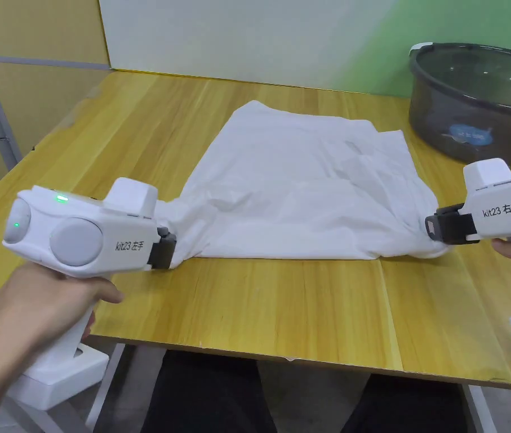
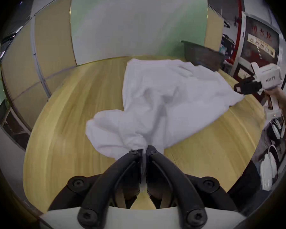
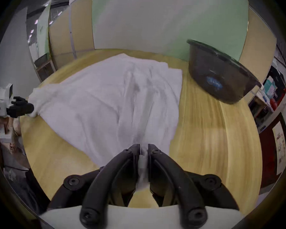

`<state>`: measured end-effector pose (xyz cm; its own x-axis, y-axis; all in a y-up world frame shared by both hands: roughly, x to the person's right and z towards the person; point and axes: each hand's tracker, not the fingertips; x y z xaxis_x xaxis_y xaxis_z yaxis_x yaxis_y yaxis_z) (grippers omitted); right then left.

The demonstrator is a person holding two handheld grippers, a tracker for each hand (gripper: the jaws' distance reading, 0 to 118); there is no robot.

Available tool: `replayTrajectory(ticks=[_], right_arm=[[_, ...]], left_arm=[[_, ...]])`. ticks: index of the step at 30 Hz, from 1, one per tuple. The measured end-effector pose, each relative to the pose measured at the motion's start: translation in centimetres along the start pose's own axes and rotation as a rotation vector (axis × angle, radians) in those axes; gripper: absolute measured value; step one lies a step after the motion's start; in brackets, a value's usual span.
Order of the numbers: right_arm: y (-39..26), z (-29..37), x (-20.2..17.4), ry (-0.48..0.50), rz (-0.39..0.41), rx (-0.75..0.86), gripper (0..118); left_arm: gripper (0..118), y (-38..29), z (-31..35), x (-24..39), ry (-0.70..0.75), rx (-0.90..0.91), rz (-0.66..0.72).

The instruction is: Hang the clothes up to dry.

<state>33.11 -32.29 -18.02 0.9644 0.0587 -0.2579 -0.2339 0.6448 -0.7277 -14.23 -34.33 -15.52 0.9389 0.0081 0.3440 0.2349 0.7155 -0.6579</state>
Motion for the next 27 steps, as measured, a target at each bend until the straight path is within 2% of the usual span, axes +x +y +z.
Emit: replayTrajectory(ticks=[1,2,3,4,5,6,7,8,13,15,16,17,18,19,20,21,23,27], right_arm=[[-0.1,-0.3,-0.1,0.013,-0.013,-0.001,21],[-0.2,-0.5,-0.1,0.018,-0.012,-0.003,38],[-0.2,-0.6,-0.3,0.012,0.002,-0.005,57],[-0.2,-0.3,-0.5,-0.014,0.018,0.008,85],[0.2,0.3,-0.7,-0.034,0.021,0.033,103],[0.8,1.1,-0.9,-0.036,0.037,0.086,113],[1.5,2.1,-1.1,-0.014,0.037,0.154,116],[2.4,3.1,-1.5,0.022,0.03,0.224,116],[7.2,6.4,-5.2,0.092,-0.018,0.674,114],[8.3,6.2,-7.0,0.098,-0.056,0.752,104],[8.8,5.8,-7.8,0.116,-0.084,0.746,71],[9.2,5.5,-8.7,0.146,-0.11,0.756,20],[9.6,4.9,-9.6,0.194,-0.113,0.771,6],[9.9,4.3,-10.6,0.187,-0.095,0.771,6],[10.1,3.5,-11.3,0.188,-0.095,0.773,6],[10.6,2.7,-12.3,0.224,-0.061,0.749,6],[11.2,1.2,-14.4,0.25,-0.017,0.706,6],[11.9,-0.8,-19.1,0.301,0.123,0.607,6]], left_arm=[[3,0.1,-0.4,-0.3,-0.014,-0.022,-0.012],[9,0.2,-0.7,-0.7,-0.039,-0.043,0.006],[21,0.1,-0.9,-0.9,-0.054,-0.055,0.039],[48,0.2,-0.8,-1.3,-0.068,-0.047,0.067],[71,0.3,-0.7,-1.5,-0.059,-0.053,0.08],[91,0.6,0.1,-1.6,0.02,-0.014,0.062],[109,1.1,0.8,-1.7,0.059,0.022,0.044],[113,1.7,1.8,-1.8,0.093,0.055,0.029],[113,5.2,5.5,-4.3,0.071,0.309,0.164],[112,6.2,5.7,-4.9,0.131,0.35,0.211],[101,6.4,5.8,-5.2,0.155,0.362,0.222],[75,6.4,6.1,-5.4,0.181,0.377,0.233],[34,6.3,6.4,-5.4,0.188,0.388,0.21],[0,6.4,6.2,-5.6,0.177,0.377,0.206],[0,6.4,6.1,-5.9,0.187,0.366,0.205],[0,6.3,6.3,-6.2,0.187,0.35,0.207],[0,6.0,5.7,-6.7,0.132,0.21,0.136],[0,6.5,3.8,-7.9,0.104,-0.022,0.043]])
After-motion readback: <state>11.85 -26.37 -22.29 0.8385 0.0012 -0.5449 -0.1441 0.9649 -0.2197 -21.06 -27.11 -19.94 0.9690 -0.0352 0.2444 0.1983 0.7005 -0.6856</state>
